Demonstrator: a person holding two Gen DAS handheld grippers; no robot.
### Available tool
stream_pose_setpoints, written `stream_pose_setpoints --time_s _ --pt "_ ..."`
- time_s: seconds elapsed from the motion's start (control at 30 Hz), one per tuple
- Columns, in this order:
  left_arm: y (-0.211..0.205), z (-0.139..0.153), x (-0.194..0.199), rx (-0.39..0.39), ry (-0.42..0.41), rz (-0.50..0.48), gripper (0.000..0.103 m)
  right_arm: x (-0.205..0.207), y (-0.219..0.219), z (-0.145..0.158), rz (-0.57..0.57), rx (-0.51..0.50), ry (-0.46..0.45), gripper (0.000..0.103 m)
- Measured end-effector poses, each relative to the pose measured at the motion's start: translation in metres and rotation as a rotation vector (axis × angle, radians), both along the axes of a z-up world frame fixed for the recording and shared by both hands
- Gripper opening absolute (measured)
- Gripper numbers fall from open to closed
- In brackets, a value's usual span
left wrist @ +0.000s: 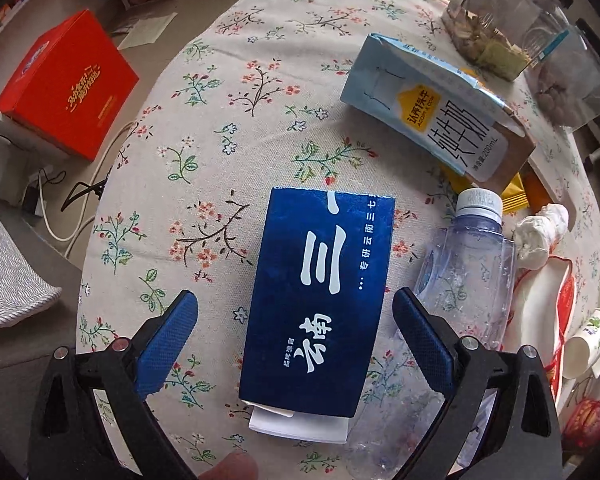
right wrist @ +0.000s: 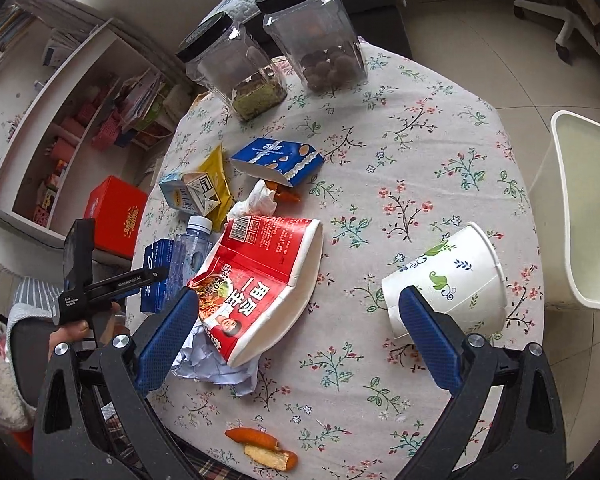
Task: Collect trash
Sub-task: 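Grasp the blue tissue box with the left gripper while the right gripper grasps the red noodle bowl, then carry the red noodle bowl to the wastebasket and release it with the right gripper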
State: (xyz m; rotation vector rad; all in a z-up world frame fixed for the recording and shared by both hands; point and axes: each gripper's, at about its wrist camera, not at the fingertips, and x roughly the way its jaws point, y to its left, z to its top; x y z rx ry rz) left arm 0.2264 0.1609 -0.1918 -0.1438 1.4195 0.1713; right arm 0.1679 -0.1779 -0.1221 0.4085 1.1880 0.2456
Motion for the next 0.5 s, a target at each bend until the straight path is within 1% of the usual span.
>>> stream_pose_setpoints --time_s 0.03,0.1,0.17,0.23,0.33,0.4,0.43,0.47,0.5 --pt "0.000 -0.003 0.001 -0.010 0.010 -0.003 0.082 0.003 0.005 -0.005 0.006 0.010 0.019 0.096" --pt "-0.002 -0.008 0.003 -0.038 0.030 -0.019 0.057 0.008 0.017 -0.015 0.015 0.033 0.054 0.096" --pt "-0.007 -0.006 0.004 -0.030 0.018 -0.035 0.056 0.011 0.030 -0.023 0.029 0.051 0.079 0.096" --pt "-0.012 0.003 0.002 -0.026 -0.015 -0.055 0.056 0.012 0.040 -0.030 0.037 0.067 0.103 0.096" --pt "-0.014 0.026 -0.005 -0.049 -0.084 -0.073 0.056 0.010 0.052 -0.040 0.048 0.088 0.137 0.095" --pt "-0.013 0.042 -0.009 -0.071 -0.130 -0.082 0.056 0.008 0.053 -0.045 0.035 0.093 0.140 0.094" --pt "-0.013 0.049 -0.011 -0.083 -0.148 -0.085 0.056 0.008 0.053 -0.048 0.025 0.105 0.140 0.092" --pt "-0.014 0.055 -0.013 -0.094 -0.165 -0.085 0.056 0.009 0.052 -0.051 0.012 0.121 0.143 0.086" --pt "-0.014 0.059 -0.015 -0.105 -0.177 -0.084 0.056 0.010 0.051 -0.055 -0.001 0.139 0.149 0.083"
